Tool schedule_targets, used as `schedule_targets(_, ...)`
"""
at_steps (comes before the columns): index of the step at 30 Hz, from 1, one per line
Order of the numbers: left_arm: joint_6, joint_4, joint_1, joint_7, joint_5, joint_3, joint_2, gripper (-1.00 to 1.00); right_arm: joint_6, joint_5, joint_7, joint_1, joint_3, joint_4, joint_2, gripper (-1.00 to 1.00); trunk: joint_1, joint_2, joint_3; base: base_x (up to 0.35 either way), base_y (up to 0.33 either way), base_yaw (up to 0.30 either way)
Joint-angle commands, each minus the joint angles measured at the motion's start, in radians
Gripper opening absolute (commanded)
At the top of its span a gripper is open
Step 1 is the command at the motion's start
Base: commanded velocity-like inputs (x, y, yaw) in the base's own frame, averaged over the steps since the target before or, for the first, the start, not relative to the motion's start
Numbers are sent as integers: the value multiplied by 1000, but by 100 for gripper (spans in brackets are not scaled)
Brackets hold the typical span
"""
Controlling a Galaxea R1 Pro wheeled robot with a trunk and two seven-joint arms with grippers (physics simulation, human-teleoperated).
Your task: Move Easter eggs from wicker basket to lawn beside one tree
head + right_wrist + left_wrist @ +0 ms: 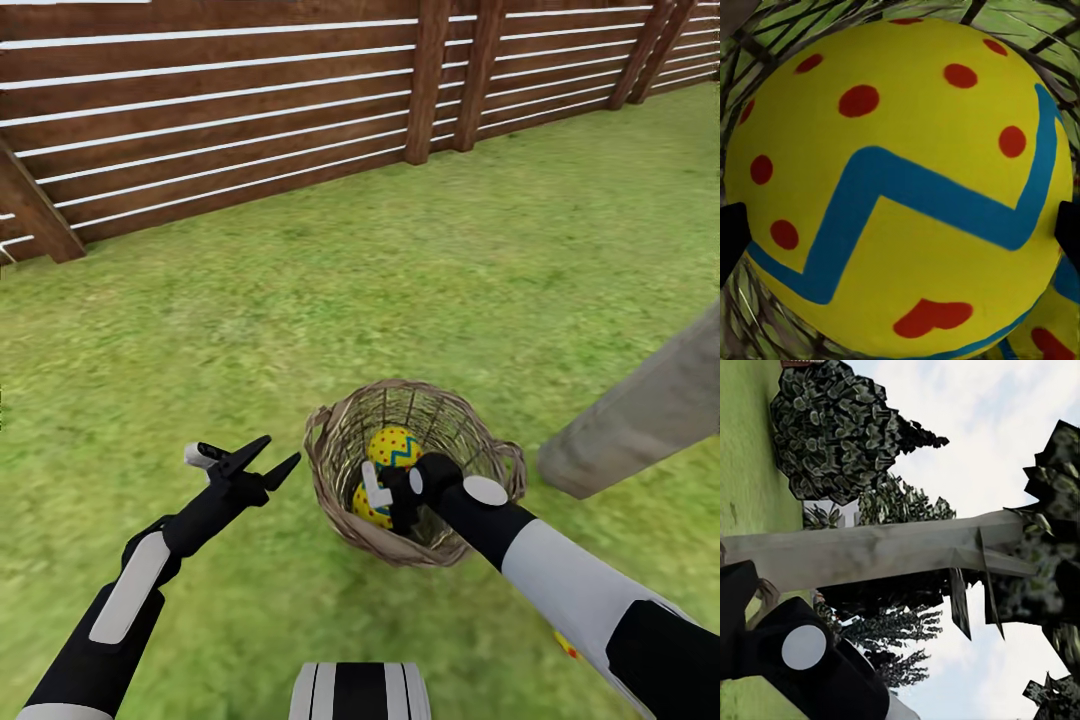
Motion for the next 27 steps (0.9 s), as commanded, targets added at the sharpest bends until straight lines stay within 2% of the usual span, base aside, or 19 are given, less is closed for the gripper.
schedule_targets(1, 4, 0, 0, -1, 3, 0, 0, 100, 8, 1, 11, -1, 3, -2, -1, -100, -1, 0, 3, 0, 0, 0)
schedule_targets(27, 4, 0, 0, -1, 4, 0, 0, 100, 6, 2, 18, -1, 3, -11, -7, -100, -12, 6, 104, 0, 0, 0)
